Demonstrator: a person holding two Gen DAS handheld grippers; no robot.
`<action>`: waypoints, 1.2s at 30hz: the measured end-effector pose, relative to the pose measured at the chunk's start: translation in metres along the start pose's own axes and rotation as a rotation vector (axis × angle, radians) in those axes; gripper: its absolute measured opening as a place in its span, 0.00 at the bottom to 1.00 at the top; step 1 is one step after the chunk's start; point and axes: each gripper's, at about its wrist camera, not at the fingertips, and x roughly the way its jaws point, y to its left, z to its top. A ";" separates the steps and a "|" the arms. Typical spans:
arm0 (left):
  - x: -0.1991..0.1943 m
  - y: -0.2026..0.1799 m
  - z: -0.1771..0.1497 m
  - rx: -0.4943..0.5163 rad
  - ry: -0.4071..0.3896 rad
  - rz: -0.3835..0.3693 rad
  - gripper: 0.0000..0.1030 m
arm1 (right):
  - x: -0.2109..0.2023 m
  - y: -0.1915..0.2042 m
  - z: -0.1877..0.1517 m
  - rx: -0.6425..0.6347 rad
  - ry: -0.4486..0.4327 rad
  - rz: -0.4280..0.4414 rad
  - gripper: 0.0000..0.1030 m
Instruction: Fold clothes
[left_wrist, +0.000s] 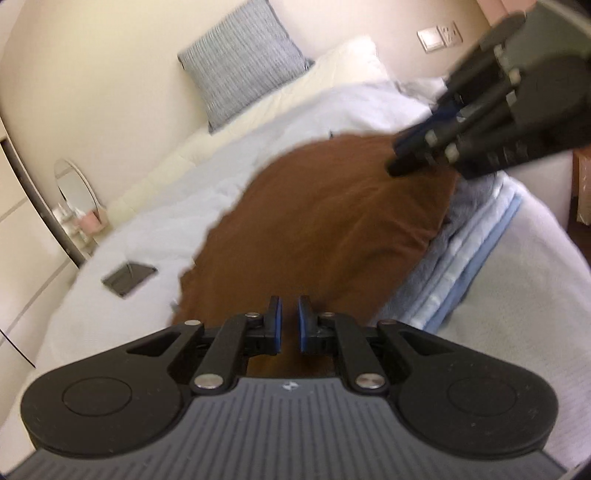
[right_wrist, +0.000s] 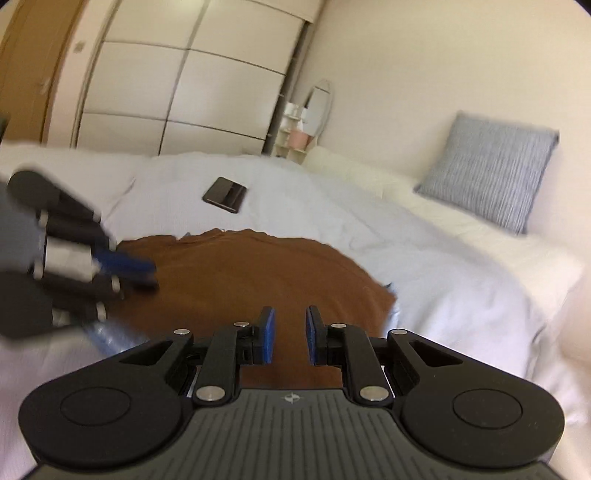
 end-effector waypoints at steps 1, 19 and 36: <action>0.001 0.000 -0.004 -0.013 0.004 -0.007 0.08 | 0.003 -0.002 0.000 0.023 0.000 0.007 0.15; -0.025 0.029 -0.022 -0.230 0.072 0.015 0.10 | 0.021 -0.048 -0.012 0.379 0.011 0.102 0.14; -0.187 0.000 -0.027 -0.731 0.065 0.111 0.99 | -0.111 -0.008 -0.013 0.549 0.038 0.019 0.96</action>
